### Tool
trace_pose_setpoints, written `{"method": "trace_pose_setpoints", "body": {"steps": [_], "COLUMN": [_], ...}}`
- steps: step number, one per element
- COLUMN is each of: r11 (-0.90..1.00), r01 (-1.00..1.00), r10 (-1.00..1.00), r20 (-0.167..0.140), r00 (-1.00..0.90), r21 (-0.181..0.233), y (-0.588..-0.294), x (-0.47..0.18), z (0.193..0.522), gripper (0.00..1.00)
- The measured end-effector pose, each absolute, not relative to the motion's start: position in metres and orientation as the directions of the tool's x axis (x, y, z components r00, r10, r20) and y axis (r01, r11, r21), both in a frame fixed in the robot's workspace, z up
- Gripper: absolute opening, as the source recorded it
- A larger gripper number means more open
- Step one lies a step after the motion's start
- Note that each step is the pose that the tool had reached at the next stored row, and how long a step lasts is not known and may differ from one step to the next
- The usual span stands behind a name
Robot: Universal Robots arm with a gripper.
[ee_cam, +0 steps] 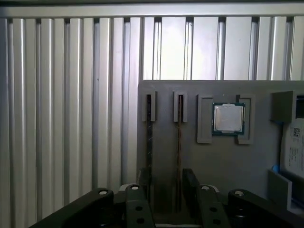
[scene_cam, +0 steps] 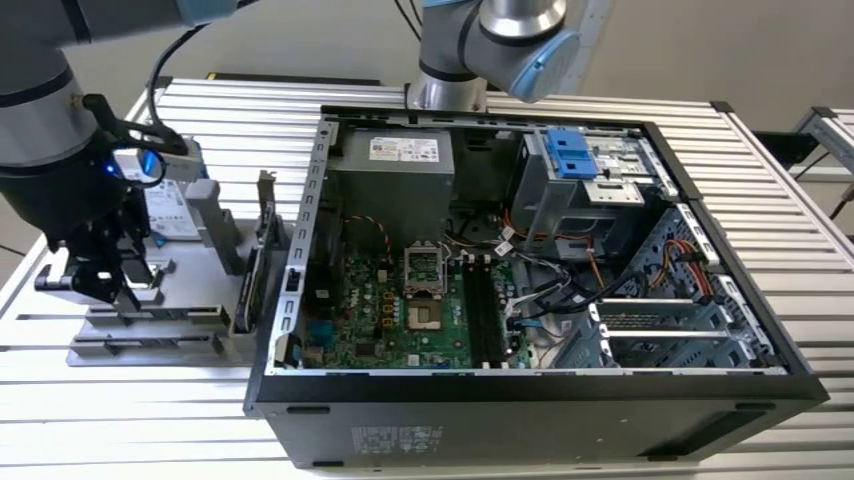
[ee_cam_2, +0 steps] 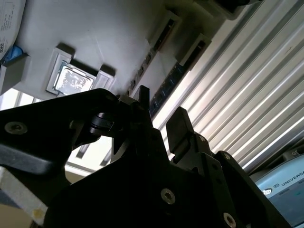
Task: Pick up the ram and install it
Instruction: 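Pick up the ram and move it above insertion slot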
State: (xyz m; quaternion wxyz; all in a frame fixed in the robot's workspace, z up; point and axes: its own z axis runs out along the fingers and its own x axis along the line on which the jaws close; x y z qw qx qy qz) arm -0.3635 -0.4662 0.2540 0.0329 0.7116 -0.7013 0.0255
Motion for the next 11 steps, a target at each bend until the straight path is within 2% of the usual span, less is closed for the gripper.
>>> {"method": "trace_pose_setpoints", "body": {"steps": [11], "r11": [-0.014], "r01": [-1.0], "r10": [-0.996], "r20": [0.09], "r00": [0.015], "r21": [0.011], "y": [-0.4647], "x": [-0.3635], "z": [0.2475], "gripper": [1.0]}}
